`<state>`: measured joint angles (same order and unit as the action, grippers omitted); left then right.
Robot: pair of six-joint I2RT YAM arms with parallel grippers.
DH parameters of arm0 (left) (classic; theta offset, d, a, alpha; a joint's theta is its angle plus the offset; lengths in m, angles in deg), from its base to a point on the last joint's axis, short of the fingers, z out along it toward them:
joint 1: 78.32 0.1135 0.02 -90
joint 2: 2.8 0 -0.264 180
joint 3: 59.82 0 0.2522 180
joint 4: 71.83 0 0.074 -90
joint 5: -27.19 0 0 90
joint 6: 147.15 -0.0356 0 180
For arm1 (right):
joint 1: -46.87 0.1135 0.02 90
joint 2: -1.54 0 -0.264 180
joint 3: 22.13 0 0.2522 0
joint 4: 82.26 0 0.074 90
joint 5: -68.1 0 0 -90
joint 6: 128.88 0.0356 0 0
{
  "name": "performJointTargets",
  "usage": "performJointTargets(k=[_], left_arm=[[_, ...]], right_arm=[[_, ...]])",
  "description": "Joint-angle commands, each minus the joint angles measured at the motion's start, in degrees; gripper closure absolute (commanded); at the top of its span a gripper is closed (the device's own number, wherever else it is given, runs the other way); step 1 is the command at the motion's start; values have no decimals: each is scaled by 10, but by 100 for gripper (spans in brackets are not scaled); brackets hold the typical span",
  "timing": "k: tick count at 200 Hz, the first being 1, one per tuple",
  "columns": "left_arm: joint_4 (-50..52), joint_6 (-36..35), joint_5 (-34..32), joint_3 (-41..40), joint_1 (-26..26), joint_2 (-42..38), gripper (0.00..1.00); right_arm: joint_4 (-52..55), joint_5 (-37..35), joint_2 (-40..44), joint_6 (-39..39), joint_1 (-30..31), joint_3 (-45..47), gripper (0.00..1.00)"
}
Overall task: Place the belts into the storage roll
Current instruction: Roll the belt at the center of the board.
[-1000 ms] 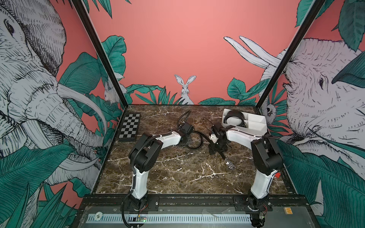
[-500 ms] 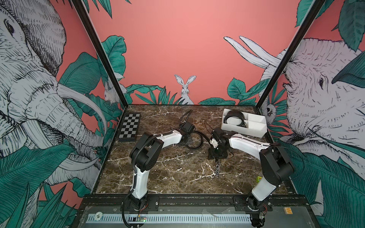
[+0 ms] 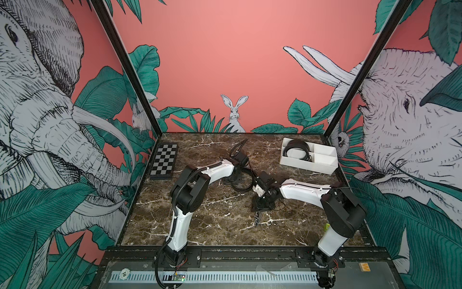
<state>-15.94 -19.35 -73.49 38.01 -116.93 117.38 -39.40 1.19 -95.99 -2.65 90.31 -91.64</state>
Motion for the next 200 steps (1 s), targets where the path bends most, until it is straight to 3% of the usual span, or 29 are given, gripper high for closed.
performJointTargets(k=[1,23,43,61,89,115,130,152,200], left_arm=[[194,-24,2,-55,6,83,97],[219,-38,2,-26,7,92,95],[226,-40,-1,-12,7,90,94],[226,-42,1,-3,7,98,94],[215,-35,11,-5,7,105,94],[210,-29,15,-10,7,103,94],[208,-28,18,-12,7,102,94],[203,-27,21,-15,7,102,93],[192,-21,31,-19,7,102,93]], right_arm=[[-1,-10,45,17,-9,-1,42],[44,-16,63,-26,-68,-25,33],[44,-34,73,-64,-124,-53,32],[27,-29,27,-105,-144,-102,32],[-29,33,-53,-112,-145,-151,33],[-39,-4,-109,-113,-146,-179,34],[-64,14,-133,-100,-145,-186,39],[-113,46,-127,-66,-131,-164,44],[-160,37,-87,17,-73,-106,41]])
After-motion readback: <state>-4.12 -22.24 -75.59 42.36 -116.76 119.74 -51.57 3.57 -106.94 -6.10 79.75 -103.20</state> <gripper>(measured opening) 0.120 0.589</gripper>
